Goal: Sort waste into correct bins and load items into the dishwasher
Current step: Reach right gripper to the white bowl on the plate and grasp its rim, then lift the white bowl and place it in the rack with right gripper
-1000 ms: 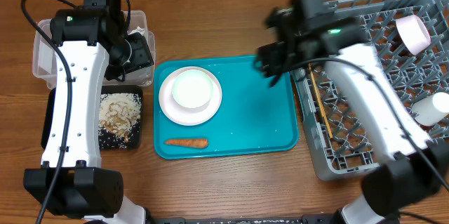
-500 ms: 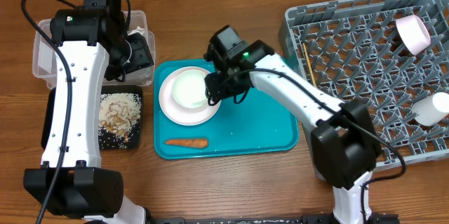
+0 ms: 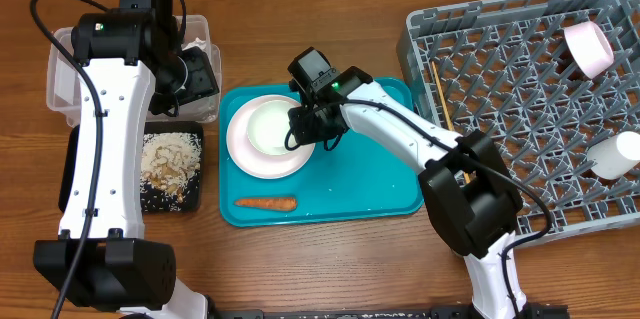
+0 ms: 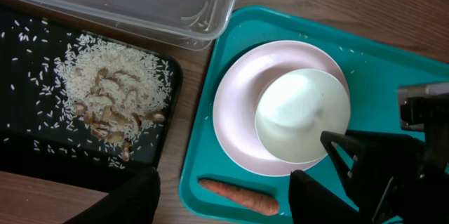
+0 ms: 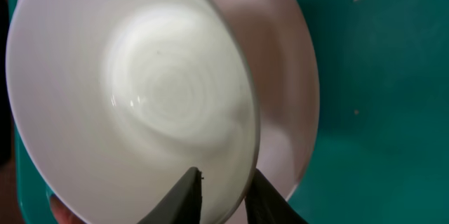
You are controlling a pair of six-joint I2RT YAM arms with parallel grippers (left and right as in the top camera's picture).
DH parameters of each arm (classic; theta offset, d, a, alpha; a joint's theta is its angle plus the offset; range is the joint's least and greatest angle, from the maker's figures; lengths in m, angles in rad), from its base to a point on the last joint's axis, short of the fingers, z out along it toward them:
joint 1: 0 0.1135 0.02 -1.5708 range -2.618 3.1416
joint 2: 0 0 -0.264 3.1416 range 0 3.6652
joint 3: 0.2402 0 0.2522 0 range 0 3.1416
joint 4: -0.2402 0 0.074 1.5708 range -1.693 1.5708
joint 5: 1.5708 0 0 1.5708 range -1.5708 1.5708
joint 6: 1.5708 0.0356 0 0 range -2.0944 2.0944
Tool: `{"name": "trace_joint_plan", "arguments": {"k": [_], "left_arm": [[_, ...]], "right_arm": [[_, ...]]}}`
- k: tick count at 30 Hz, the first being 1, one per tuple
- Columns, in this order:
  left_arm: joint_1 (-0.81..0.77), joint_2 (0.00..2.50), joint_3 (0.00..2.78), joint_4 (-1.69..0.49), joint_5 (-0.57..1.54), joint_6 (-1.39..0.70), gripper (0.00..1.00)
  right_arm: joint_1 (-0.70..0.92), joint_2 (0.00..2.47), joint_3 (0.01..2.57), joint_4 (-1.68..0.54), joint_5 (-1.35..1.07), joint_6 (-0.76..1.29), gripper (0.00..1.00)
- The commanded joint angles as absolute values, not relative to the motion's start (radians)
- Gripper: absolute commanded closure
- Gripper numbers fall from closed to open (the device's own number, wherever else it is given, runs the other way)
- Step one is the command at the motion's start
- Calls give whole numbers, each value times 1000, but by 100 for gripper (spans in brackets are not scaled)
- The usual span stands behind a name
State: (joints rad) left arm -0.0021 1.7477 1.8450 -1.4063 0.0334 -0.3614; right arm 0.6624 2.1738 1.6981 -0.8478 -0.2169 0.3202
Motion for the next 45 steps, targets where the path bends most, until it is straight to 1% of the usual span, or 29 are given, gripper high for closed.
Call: {"name": "trace_joint_plan", "arguments": {"k": [1, 2, 9, 20, 26, 32, 39, 42, 45], "left_arm": [[0, 1746, 1852, -1407, 42, -367, 39], [0, 1746, 1852, -1407, 42, -367, 39], [0, 1746, 1852, -1406, 45, -368, 38], [0, 1746, 1852, -1403, 45, -367, 38], [0, 1746, 1852, -1402, 45, -368, 38], [0, 1746, 1852, -1403, 45, -367, 38], [0, 1746, 1852, -1402, 44, -367, 38], [0, 1746, 1852, -1398, 44, -367, 38], [0, 1746, 1852, -1389, 44, -367, 38]], "right_arm": [[667, 2179, 1714, -833, -191, 353, 84], [667, 2179, 1714, -834, -191, 353, 87], [667, 2179, 1714, -847, -141, 372, 96], [664, 2157, 1724, -848, -139, 347, 96], [640, 2083, 1782, -921, -89, 328, 96], [538, 1982, 1795, -978, -59, 306, 96], [363, 1879, 1795, -1082, 104, 205, 96], [284, 1827, 1795, -1110, 220, 204, 96], [202, 1794, 1795, -1098, 478, 208, 96]]}}
